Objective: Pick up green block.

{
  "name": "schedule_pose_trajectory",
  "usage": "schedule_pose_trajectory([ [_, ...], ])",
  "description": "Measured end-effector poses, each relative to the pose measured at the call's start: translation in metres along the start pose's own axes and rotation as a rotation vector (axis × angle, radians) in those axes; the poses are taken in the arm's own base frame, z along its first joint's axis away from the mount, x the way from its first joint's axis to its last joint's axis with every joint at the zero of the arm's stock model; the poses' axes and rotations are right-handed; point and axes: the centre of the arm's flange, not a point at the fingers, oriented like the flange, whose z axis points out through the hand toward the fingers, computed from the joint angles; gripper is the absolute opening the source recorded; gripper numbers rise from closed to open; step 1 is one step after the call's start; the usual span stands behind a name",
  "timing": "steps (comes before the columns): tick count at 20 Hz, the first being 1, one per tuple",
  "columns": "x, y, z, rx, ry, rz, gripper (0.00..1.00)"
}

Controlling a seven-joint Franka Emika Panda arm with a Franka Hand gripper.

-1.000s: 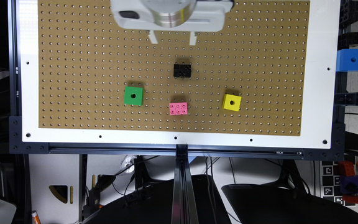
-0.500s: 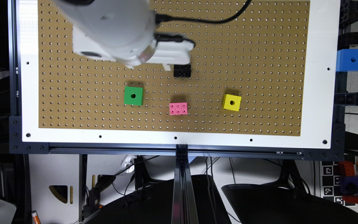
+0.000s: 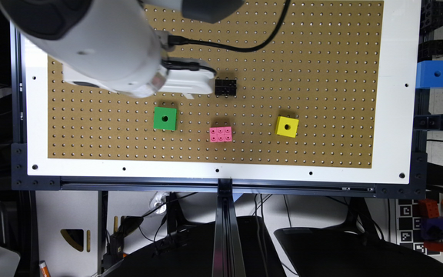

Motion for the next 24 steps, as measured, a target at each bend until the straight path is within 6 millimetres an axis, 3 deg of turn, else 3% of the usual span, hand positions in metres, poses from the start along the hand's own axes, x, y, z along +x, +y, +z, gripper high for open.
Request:
schedule_pose_trajectory([
  [5,0.018,0.01,0.002,0.001,0.004,0.0,1.0],
  [12,0.021,0.008,0.006,0.0,0.001,0.0,1.0],
  [17,0.025,0.006,0.055,-0.009,-0.019,0.0,1.0],
  [21,0.026,0.005,0.06,-0.01,-0.021,0.0,1.0],
  [24,0.026,0.005,0.084,-0.014,-0.031,0.0,1.0],
])
